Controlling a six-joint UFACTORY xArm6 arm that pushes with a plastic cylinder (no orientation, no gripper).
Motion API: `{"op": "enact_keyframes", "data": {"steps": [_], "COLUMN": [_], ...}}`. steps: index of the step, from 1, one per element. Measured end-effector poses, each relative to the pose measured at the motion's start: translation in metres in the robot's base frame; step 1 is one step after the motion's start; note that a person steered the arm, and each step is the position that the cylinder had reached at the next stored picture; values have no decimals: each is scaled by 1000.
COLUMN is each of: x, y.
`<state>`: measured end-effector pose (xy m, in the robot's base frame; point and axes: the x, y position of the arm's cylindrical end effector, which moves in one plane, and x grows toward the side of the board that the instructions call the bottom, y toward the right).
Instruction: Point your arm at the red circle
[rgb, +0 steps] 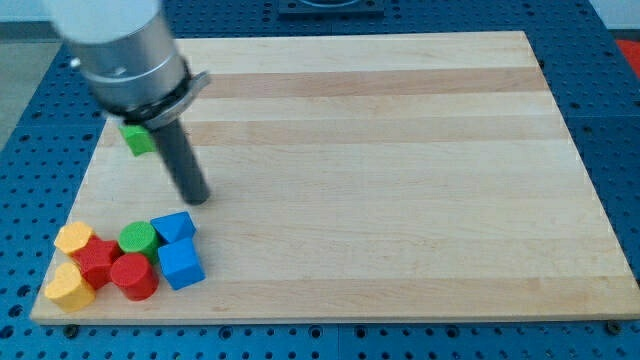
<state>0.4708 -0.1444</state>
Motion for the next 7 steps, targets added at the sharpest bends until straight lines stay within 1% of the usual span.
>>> {"op": "enact_keyframes", "data": {"steps": [1,2,3,4,5,6,7], "x": [-38,-41,-9,49,111,147,148], "y": [70,156,201,192,158,130,126]}}
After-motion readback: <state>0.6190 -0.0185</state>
